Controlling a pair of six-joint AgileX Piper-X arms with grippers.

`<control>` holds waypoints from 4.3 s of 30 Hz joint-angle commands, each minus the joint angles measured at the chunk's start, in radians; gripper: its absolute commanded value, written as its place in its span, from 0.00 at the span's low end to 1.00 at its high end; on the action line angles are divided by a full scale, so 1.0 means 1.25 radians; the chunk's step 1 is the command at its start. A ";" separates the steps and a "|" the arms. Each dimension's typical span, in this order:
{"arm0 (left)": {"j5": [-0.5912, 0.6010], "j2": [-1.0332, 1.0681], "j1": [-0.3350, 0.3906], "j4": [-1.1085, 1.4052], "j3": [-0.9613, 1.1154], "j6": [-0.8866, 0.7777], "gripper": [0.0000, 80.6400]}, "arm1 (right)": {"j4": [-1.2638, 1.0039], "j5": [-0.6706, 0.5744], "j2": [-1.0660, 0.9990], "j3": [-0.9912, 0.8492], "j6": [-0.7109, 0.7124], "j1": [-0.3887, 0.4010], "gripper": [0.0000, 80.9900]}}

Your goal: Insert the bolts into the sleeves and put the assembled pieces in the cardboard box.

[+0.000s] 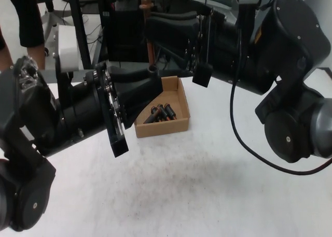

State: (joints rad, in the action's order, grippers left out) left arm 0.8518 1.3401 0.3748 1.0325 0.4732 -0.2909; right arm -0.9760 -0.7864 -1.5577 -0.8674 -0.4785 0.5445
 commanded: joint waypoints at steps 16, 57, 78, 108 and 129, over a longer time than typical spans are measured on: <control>-0.047 -0.003 0.003 0.016 0.003 -0.007 0.00 | 0.000 -0.015 0.005 -0.006 -0.002 -0.006 0.01; -0.047 -0.003 0.003 0.016 0.003 -0.042 0.00 | 0.000 -0.005 0.005 -0.006 -0.019 0.012 0.01; -0.046 -0.003 0.003 0.016 0.003 -0.042 0.00 | 0.009 -0.065 0.005 -0.006 -0.072 0.012 0.49; -0.034 -0.003 0.003 0.016 0.003 -0.042 0.00 | 0.041 0.017 0.005 -0.007 -0.054 -0.011 0.54; -0.109 0.023 -0.021 -0.480 0.178 0.275 0.00 | -0.001 -0.165 0.167 -0.012 -0.304 -0.230 0.01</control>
State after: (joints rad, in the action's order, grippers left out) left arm 0.7416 1.3536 0.3509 0.5771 0.6331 -0.0615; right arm -0.9648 -0.8829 -1.3981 -0.8712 -0.7896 0.2645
